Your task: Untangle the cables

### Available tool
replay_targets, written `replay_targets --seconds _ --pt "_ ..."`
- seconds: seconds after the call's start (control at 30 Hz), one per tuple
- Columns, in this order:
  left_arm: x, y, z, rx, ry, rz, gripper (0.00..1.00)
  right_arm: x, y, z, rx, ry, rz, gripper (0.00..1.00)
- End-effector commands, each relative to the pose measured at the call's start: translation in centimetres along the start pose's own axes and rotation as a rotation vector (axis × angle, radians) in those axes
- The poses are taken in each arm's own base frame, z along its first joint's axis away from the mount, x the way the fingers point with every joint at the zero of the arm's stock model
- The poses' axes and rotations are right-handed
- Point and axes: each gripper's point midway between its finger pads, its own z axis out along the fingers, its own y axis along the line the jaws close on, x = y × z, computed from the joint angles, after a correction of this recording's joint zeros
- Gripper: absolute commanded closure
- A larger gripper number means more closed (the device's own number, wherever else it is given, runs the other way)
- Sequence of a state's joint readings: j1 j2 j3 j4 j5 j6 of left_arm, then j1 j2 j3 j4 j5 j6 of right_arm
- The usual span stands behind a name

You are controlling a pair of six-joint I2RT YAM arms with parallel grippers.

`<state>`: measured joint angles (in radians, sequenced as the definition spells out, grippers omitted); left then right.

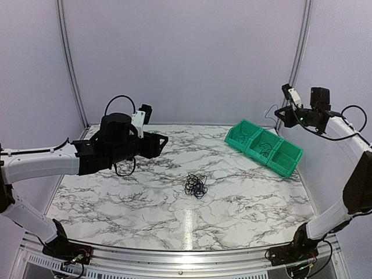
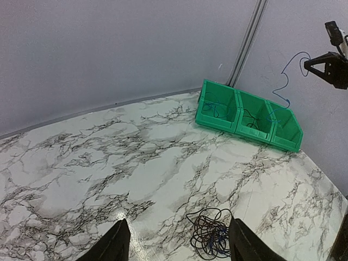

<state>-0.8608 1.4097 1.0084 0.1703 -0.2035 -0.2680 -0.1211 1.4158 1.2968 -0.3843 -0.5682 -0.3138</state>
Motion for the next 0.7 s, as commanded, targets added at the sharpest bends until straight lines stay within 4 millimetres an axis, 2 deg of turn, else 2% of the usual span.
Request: replay_targets --seconds 0.0,0.17,0.27,0.43,0.53,0.67 --pt "-0.4 0.1 0.2 -0.012 -0.009 0.013 0.36 -3.2 -0.6 0.7 -0.024 -0.084 0.018 1.0" --pt "-0.4 0.3 0.3 -0.02 -0.01 0.022 0.36 -4.7 -0.1 3.1 -0.085 -0.104 0.062 1.0" --pt "-0.4 0.3 0.3 -0.022 -0.011 0.027 0.36 -5.3 0.3 5.2 -0.102 -0.096 0.048 1.0" --pt "-0.4 0.5 0.2 -0.03 -0.012 0.039 0.36 -5.3 -1.1 8.9 -0.096 -0.076 0.05 1.0" --pt "-0.5 0.5 0.2 -0.032 -0.013 0.041 0.36 -4.2 -2.5 11.6 -0.08 -0.047 0.063 1.0" --pt "-0.5 0.5 0.2 -0.034 -0.015 0.043 0.36 -0.7 -4.3 15.4 -0.057 0.043 0.096 1.0"
